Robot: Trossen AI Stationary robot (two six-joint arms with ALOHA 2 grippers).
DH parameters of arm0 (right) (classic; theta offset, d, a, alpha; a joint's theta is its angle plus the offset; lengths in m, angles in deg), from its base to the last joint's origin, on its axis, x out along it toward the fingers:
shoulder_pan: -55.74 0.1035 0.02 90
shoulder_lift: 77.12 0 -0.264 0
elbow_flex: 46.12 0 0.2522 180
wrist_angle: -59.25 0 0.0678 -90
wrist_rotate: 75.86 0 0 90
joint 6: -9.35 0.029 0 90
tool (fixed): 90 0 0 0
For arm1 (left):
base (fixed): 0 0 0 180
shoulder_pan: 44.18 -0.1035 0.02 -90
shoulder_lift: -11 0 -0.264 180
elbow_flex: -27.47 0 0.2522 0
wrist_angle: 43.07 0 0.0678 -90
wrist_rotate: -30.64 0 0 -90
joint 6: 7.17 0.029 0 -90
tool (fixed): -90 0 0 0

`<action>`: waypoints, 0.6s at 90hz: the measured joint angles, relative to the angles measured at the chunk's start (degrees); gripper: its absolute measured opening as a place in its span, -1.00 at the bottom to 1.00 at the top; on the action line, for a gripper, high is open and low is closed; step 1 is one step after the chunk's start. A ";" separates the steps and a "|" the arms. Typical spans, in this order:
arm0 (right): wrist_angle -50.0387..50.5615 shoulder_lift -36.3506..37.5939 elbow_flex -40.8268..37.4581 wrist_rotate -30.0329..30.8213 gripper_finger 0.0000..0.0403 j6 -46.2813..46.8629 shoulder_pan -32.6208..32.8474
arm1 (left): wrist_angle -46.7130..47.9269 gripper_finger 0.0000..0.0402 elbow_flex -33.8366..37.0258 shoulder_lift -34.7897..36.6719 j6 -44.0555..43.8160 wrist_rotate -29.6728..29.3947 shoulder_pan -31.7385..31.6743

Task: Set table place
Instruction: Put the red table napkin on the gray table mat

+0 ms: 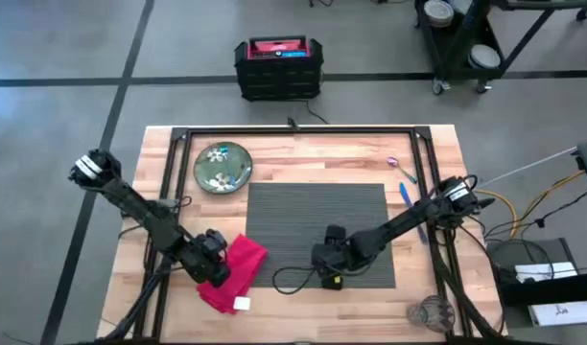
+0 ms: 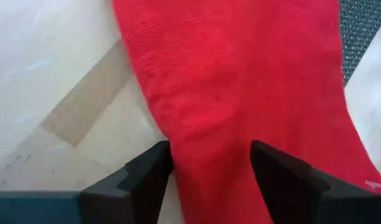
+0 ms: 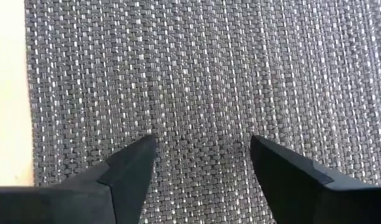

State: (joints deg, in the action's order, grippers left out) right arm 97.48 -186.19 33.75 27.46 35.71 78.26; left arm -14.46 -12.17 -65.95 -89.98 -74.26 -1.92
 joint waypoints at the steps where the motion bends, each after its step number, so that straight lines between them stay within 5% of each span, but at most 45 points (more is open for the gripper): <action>1: 0.00 0.00 0.00 0.03 0.21 0.00 0.00 | -0.09 -0.05 -0.02 -0.26 0.01 -0.13 0.01; 33: -0.29 0.00 -0.01 0.40 0.10 0.04 -0.02 | -1.37 -0.90 -0.14 -4.84 0.71 -4.65 -0.28; 54: -0.57 0.00 -0.02 0.38 0.07 0.13 0.11 | -0.05 -0.99 -1.44 -3.59 1.25 -4.05 -0.37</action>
State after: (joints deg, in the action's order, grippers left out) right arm 96.91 -186.19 33.72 27.83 35.83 78.38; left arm -14.51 -13.61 -69.54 -88.74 -78.31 -2.29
